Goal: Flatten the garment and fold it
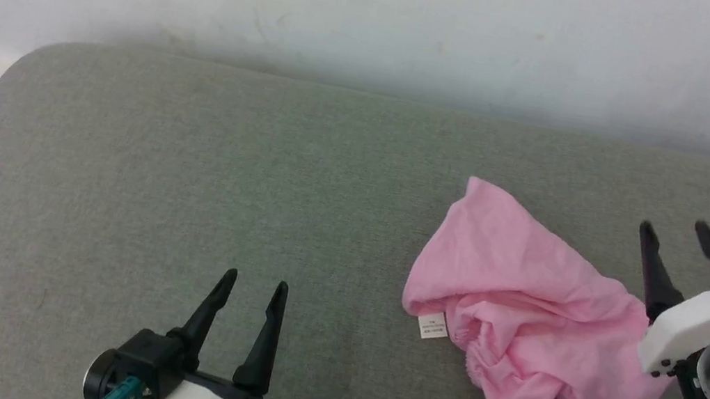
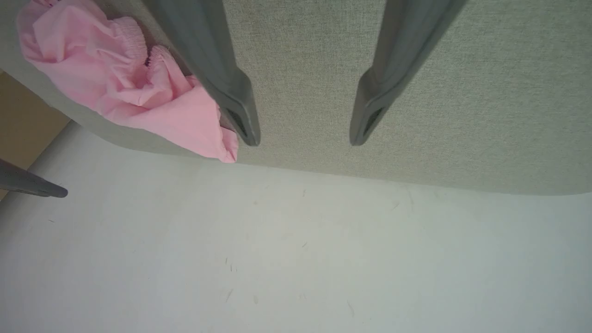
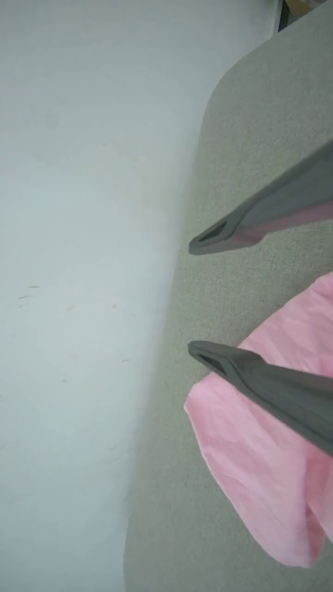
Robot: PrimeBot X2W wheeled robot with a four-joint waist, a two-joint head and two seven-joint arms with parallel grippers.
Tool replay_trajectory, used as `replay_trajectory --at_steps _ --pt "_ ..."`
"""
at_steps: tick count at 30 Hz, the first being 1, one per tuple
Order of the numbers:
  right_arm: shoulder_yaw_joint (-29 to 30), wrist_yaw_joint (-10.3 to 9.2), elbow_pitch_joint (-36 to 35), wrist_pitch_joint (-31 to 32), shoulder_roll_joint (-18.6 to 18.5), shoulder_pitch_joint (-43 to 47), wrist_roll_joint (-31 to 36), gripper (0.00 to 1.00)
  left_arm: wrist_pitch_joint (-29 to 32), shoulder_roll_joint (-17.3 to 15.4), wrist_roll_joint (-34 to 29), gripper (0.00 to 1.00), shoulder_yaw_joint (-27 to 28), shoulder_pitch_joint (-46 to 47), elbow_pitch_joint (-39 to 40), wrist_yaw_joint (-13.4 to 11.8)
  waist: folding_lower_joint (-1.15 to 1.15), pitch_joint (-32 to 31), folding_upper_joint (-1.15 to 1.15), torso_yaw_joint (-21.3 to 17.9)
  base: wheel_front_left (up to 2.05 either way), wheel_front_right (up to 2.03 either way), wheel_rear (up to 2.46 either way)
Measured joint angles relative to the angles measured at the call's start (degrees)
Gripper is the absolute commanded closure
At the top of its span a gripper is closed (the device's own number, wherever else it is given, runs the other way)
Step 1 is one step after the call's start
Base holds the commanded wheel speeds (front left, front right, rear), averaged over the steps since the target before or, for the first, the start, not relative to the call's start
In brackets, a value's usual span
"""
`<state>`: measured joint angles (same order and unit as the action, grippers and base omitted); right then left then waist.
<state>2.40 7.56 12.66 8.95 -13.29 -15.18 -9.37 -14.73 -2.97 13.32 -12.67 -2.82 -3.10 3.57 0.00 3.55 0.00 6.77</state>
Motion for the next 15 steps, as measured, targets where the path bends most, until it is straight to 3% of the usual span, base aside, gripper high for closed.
replay_trajectory --at_steps 4,10,15 --pt "-0.43 0.0 -6.58 -8.58 1.25 3.33 0.08 0.0 0.0 -0.01 1.31 0.0 -0.43 0.42 -0.62 0.45 0.0 -0.72 0.0 -1.89 0.0 0.0 0.0" --pt "2.29 -0.01 -13.36 -17.7 7.58 11.51 1.37 0.0 0.23 -0.01 3.36 0.0 -3.34 2.41 -6.68 2.19 0.0 -0.96 0.0 -5.14 0.0 0.0 0.0" --pt "2.79 -0.02 -15.81 -19.34 9.35 14.72 2.6 0.0 10.84 -0.51 6.24 0.0 -8.28 8.21 -12.14 3.15 0.0 0.1 0.0 -7.85 0.0 0.0 0.0"
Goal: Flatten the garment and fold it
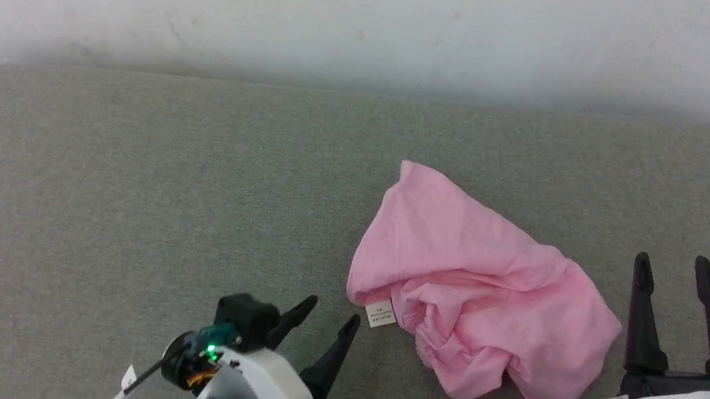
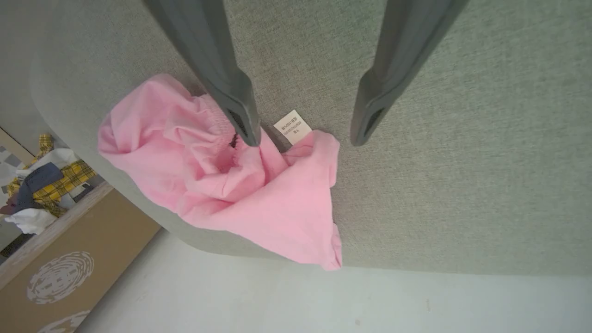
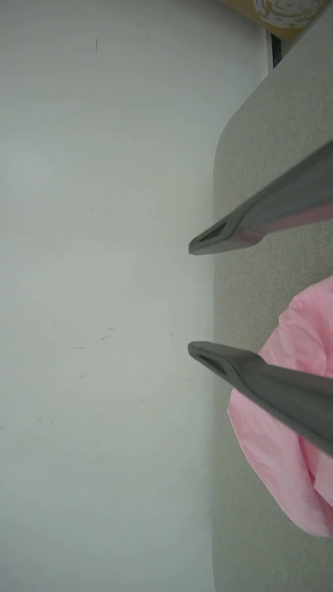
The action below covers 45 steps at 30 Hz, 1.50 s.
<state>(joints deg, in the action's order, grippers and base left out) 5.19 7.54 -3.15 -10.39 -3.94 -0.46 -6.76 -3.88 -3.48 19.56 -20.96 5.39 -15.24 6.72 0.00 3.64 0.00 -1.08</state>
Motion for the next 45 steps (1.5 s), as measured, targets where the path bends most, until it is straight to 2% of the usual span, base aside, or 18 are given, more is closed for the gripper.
replay_trajectory --at_steps 4,7,13,16,17,18,22,28,33,39,45 --pt "-0.21 0.0 -0.55 -0.25 0.4 -0.03 1.64 0.0 9.29 -0.59 3.05 0.0 -1.64 5.9 -2.13 0.32 0.0 1.75 0.0 -1.95 0.0 0.0 0.0" --pt "-0.09 0.0 -0.63 -0.25 0.57 -0.35 1.79 0.0 13.35 -1.72 3.27 0.0 -1.77 9.51 -3.39 0.32 0.01 3.11 0.0 -3.46 0.0 0.0 0.0" --pt "0.08 0.0 -0.33 -0.6 0.71 -0.71 1.85 0.0 16.05 -3.94 0.6 0.0 -2.4 14.84 -5.81 -0.97 0.01 6.13 0.0 -5.9 0.0 0.0 0.0" --pt "-0.05 0.0 0.23 -1.01 0.78 -0.79 1.85 0.0 15.99 -3.9 0.38 0.0 -3.11 16.22 -6.84 -0.97 0.01 7.56 0.0 -6.68 0.0 0.0 0.0" --pt "-0.07 0.0 0.55 -1.3 0.79 -0.89 1.8 0.0 16.04 -3.91 0.2 0.47 -3.64 16.49 -7.26 -0.94 0.01 7.99 0.0 -6.86 0.0 0.0 0.0" --pt "-0.1 0.0 0.8 -1.36 0.8 -1.08 1.72 0.0 15.99 -3.9 0.04 1.0 -4.08 16.63 -7.64 -0.87 0.01 8.39 0.0 -7.02 0.0 0.0 0.0" --pt "-0.55 0.0 1.76 -1.86 0.81 -1.67 1.58 0.0 13.18 -3.7 0.44 1.0 -4.33 16.9 -7.98 -0.71 0.02 9.33 0.0 -7.09 0.0 0.0 0.0" --pt "-0.79 0.0 2.97 -2.29 0.86 -1.67 1.66 0.0 6.21 -4.27 1.3 1.0 -1.83 16.84 -6.15 -1.0 0.01 8.14 0.0 -5.89 0.0 0.0 0.0" --pt "-1.16 0.0 3.9 -2.26 0.87 -1.66 1.67 0.0 1.59 -6.01 1.05 1.0 0.8 17.8 -2.54 -2.54 0.0 5.82 0.0 -4.49 0.0 0.0 0.0" --pt "-2.61 0.0 4.83 -2.25 0.89 -1.65 1.65 0.0 -5.47 -7.76 -1.3 1.0 4.52 25.82 3.22 -5.59 0.0 2.72 0.0 -3.61 0.0 0.0 0.0" --pt "-2.74 0.0 5.45 -2.29 0.88 -1.62 1.1 0.0 -8.4 -8.22 -6.19 1.0 2.46 29.86 8.59 -6.45 0.0 0.33 0.0 -3.65 0.0 0.0 0.0"
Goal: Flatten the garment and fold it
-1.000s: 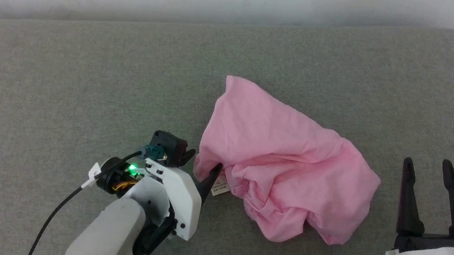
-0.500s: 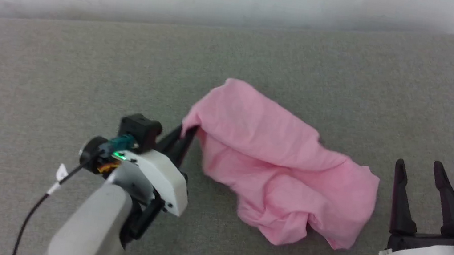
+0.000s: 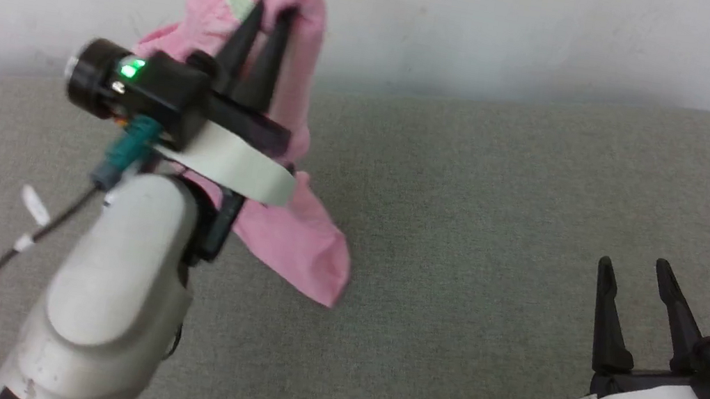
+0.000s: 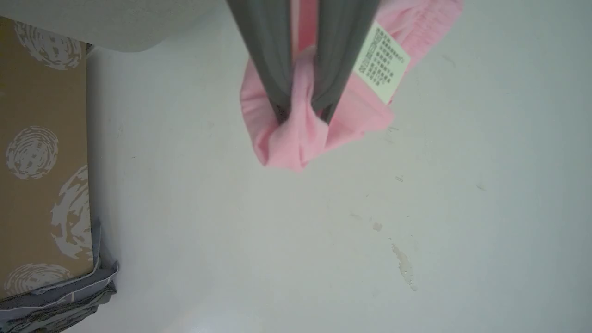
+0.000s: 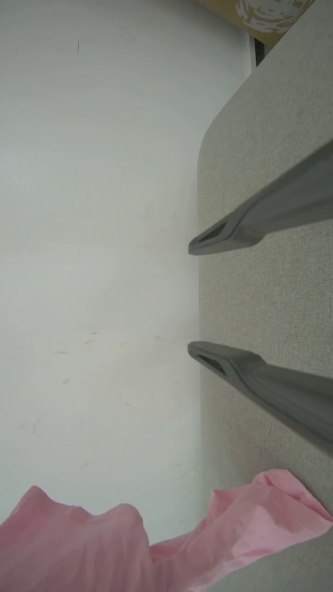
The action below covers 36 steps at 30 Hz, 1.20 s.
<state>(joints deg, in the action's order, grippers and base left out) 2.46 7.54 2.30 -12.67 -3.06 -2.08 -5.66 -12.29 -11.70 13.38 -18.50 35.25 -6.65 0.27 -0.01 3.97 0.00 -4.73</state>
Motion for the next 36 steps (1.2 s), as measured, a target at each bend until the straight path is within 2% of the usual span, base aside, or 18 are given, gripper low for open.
replay_trajectory --at_steps 4,12,18,20,28,36 --pt "-0.01 0.0 0.25 -0.05 0.01 0.04 -0.48 0.0 1.8 0.67 -1.87 1.0 -5.34 -4.49 -0.4 0.19 0.0 -0.56 0.0 -0.23 0.0 0.0 0.0" --pt "1.24 0.0 1.07 -0.18 0.01 0.3 -0.87 0.0 6.98 1.75 -1.87 1.0 -17.05 -24.41 -8.21 2.58 0.0 -0.38 0.0 1.0 0.0 0.0 0.0" --pt "1.68 0.0 2.03 0.04 0.01 0.34 -0.9 0.0 9.2 1.88 -1.78 1.0 -20.54 -27.93 -12.74 3.42 0.01 -0.36 0.0 3.03 0.0 0.0 0.0" --pt "1.47 0.0 2.55 0.36 0.0 0.35 -0.97 0.0 9.14 2.09 -1.78 0.0 -21.19 -28.04 -13.55 3.78 0.0 -0.48 0.0 3.79 0.0 0.0 0.0" --pt "1.94 0.0 4.13 2.71 0.0 1.5 -0.68 0.0 4.03 2.92 -0.18 0.0 -19.11 -28.04 -12.39 2.4 0.01 -1.92 0.0 7.21 0.0 0.0 0.0" --pt "2.11 0.0 4.88 9.03 -0.12 1.87 1.04 0.0 -1.66 1.27 3.16 0.0 -11.81 -30.34 -2.21 -1.23 0.0 -3.61 0.0 11.82 0.0 0.0 0.0"
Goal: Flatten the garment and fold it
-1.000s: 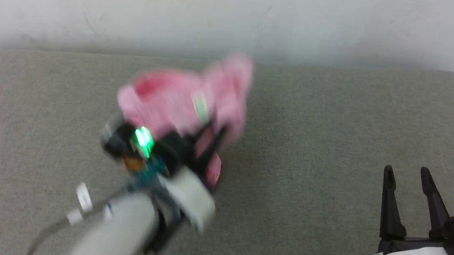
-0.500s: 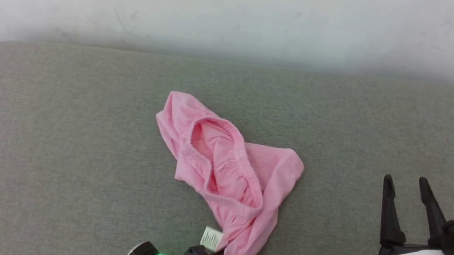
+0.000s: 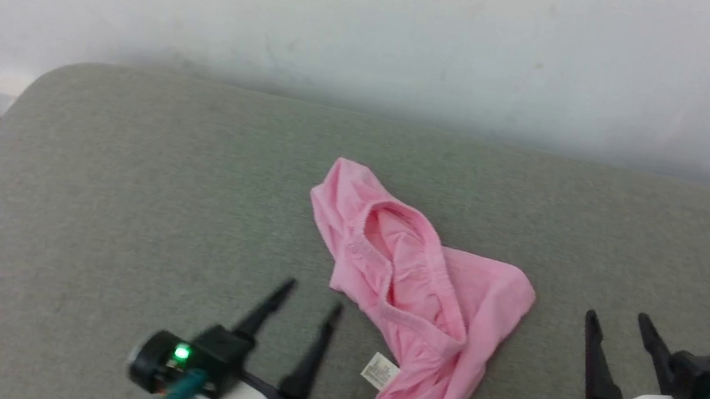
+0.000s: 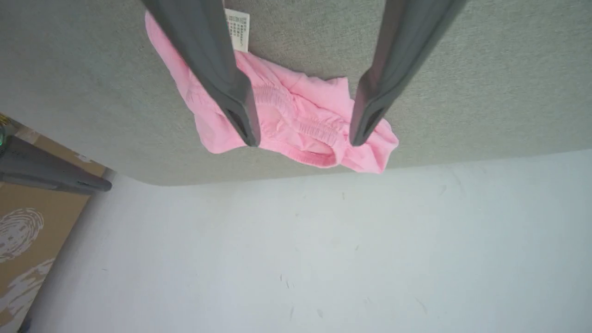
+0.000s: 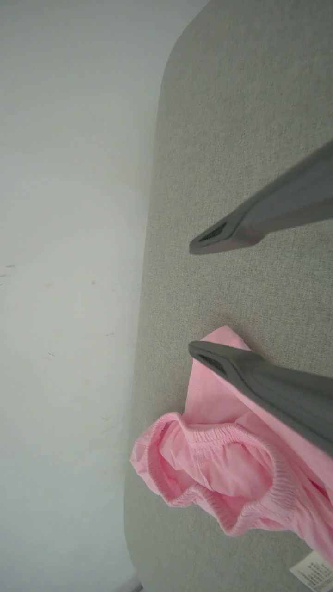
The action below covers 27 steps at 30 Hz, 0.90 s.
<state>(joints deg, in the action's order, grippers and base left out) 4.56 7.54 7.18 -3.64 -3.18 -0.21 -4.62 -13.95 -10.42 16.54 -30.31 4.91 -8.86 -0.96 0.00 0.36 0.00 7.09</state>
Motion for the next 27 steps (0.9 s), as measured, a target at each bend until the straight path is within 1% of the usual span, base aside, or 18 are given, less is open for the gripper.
replay_trajectory --at_steps 4,6,10,12,14,17,20,25,27 --pt "-1.86 0.0 1.67 6.45 -1.62 -0.47 0.07 0.0 -0.71 -1.25 0.14 0.0 6.05 -1.52 4.33 -3.38 0.0 -0.41 0.0 2.49 0.0 0.0 0.0" --pt "-3.07 0.0 2.93 10.79 -2.81 -1.37 -0.73 0.0 -0.74 -0.94 0.0 0.0 9.8 -2.21 7.13 -4.6 0.0 -0.45 0.0 3.73 0.0 0.0 0.0" --pt "-5.11 0.01 5.01 19.13 -6.08 -4.97 -2.47 0.0 -0.78 0.93 -1.6 0.0 15.5 -4.11 10.65 -5.39 0.0 -0.06 0.0 5.99 0.0 0.0 0.0" --pt "-5.39 0.0 6.09 23.3 -7.32 -7.35 -3.45 0.0 -0.78 2.26 -2.46 0.0 17.31 -5.58 11.03 -5.08 0.01 0.37 0.0 7.01 0.0 0.0 0.0" --pt "-5.75 0.0 7.48 27.25 -8.44 -9.68 -4.21 0.0 -0.77 3.49 -3.13 0.0 18.56 -6.7 10.78 -4.1 0.01 0.96 0.0 7.95 0.0 0.0 0.0" --pt "-6.2 0.0 10.25 31.21 -9.84 -12.79 -5.3 0.0 -0.77 4.74 -4.28 0.0 19.51 -7.28 10.0 -2.5 0.01 2.03 0.0 9.26 0.0 0.0 0.0" --pt "-7.01 0.01 13.49 33.77 -11.04 -15.19 -6.08 0.0 -0.77 5.92 -5.04 0.0 19.78 -7.28 9.26 -1.07 0.01 3.09 0.0 10.68 0.0 0.0 0.0" --pt "-7.4 0.0 18.83 35.48 -11.96 -18.41 -6.98 0.0 -0.77 6.91 -5.71 0.0 19.93 -7.22 8.21 0.36 0.01 4.9 0.0 12.82 0.0 0.0 0.0" --pt "-7.93 0.0 20.7 35.87 -12.1 -19.15 -7.48 0.0 -0.77 7.06 -5.92 0.0 19.97 -7.07 7.93 0.53 0.01 5.62 0.0 13.49 0.0 0.0 0.0"
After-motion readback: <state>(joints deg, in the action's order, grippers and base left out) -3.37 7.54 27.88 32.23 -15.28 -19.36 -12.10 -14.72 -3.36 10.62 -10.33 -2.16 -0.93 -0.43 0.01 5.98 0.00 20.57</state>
